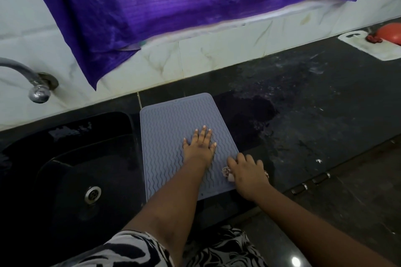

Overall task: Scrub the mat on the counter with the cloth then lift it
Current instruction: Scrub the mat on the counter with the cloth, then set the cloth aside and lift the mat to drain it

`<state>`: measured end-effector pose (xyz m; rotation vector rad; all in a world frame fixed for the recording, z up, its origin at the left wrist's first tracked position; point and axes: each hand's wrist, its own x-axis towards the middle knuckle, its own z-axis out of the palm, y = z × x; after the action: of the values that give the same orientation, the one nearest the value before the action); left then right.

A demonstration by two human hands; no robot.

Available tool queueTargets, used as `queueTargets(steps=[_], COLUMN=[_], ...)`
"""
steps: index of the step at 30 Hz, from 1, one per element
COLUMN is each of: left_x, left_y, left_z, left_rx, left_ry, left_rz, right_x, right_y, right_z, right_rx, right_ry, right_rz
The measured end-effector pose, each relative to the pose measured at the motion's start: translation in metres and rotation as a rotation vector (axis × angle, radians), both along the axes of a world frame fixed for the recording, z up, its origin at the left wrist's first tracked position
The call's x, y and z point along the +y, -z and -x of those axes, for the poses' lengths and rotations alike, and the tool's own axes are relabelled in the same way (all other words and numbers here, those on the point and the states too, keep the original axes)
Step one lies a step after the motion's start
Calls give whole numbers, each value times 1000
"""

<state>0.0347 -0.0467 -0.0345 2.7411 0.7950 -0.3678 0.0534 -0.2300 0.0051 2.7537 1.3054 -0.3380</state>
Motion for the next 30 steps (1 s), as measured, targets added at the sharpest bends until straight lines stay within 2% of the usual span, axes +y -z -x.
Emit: queueTargets(steps=[3, 5, 6, 8, 9, 13, 14, 16, 17, 19, 21, 23, 26, 28, 30], left_x=[1, 1, 0, -6, -12, -47, -55, -62, -61, -54, -42, -27, -15, -12, -9], left_y=[-2, -9, -13, -29, -39, -93, -105, -120, -123, -130, -137, -140, -138, -131, -124], left_z=[-1, -2, -3, -4, -7, -17, -17, -19, -22, -30, -40, -53, -72, -87, -103], left_rx=[11, 38, 56, 48, -34, -680, -756, -793, -759, -635, -548, -466, -178, -57, 9], left_ry=[17, 21, 20, 39, 68, 250, 329, 488, 509, 426, 370, 464, 611, 594, 500], left_rz=[20, 41, 59, 83, 102, 396, 432, 397, 413, 562, 628, 519, 370, 349, 427], right_x=[-15, -24, -27, -32, -33, -27, -25, -19, -18, -15, -11, -11, -14, -12, -11], right_y=[-13, -33, -43, -64, -72, -88, -89, -96, -101, -108, -112, -111, -112, -107, -103], right_z=[-4, -13, -19, -33, -40, -61, -65, -73, -75, -83, -94, -108, -127, -139, -154], right_rx=[310, 508, 527, 431, 359, 111, 67, 54, 80, 186, 418, 609, 774, 877, 980], right_ry=[13, 75, 119, 188, 216, 228, 216, 242, 273, 334, 462, 526, 456, 440, 463], right_rz=[83, -16, -115, -245, -268, -270, -240, -315, -408, -605, -695, -628, -368, -273, -255])
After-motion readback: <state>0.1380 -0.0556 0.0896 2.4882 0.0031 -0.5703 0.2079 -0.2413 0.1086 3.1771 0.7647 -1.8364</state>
